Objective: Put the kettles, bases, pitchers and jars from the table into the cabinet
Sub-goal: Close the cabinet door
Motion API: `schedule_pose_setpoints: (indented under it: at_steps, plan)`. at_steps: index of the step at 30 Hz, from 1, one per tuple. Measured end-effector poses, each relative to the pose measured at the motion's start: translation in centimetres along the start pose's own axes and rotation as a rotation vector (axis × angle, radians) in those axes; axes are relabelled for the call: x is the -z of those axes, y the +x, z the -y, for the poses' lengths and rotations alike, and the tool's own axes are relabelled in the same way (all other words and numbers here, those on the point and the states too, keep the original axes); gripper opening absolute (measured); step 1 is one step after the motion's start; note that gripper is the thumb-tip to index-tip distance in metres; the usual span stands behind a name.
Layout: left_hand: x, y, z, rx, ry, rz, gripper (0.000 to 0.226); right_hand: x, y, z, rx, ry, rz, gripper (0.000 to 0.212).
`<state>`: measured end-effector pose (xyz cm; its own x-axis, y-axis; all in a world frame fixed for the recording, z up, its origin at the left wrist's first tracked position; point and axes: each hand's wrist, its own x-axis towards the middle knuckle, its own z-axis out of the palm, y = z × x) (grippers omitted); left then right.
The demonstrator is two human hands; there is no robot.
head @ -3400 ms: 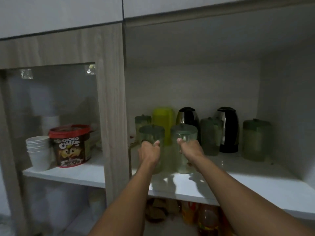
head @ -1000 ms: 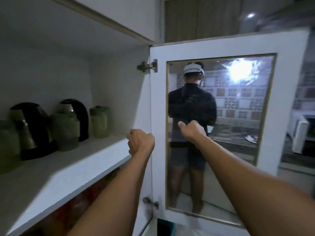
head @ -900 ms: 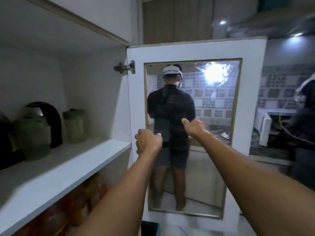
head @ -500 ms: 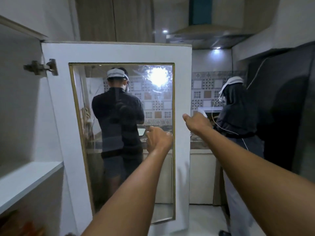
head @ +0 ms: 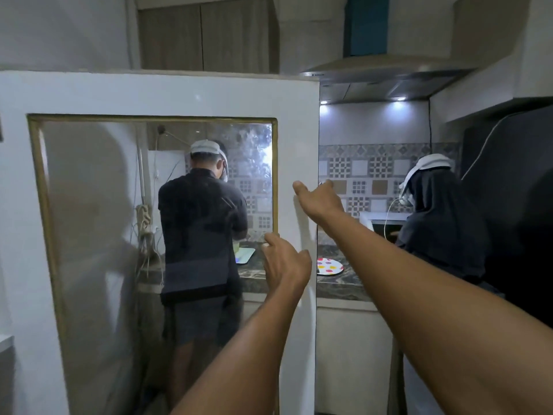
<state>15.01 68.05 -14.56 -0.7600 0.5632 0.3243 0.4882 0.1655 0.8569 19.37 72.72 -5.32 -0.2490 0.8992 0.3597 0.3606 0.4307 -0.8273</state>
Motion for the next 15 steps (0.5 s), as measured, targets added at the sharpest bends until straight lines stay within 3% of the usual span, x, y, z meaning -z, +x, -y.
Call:
schedule_pose_setpoints:
  at_steps: [4,11,15]
  plan:
    - [-2.1,0.5,0.4,0.024,-0.001,-0.003,0.059,-0.8,1.9,-0.2,0.010,0.083,0.077,0.082]
    - [-3.7,-1.9,-0.3,0.019,0.104,-0.102,0.077,-0.1,0.2,-1.6,0.056,0.079,0.042,0.079]
    - [-2.9,-5.6,-1.4,0.060,0.146,-0.159,0.075,1.7,-3.3,-1.2,0.098,0.044,0.034,0.076]
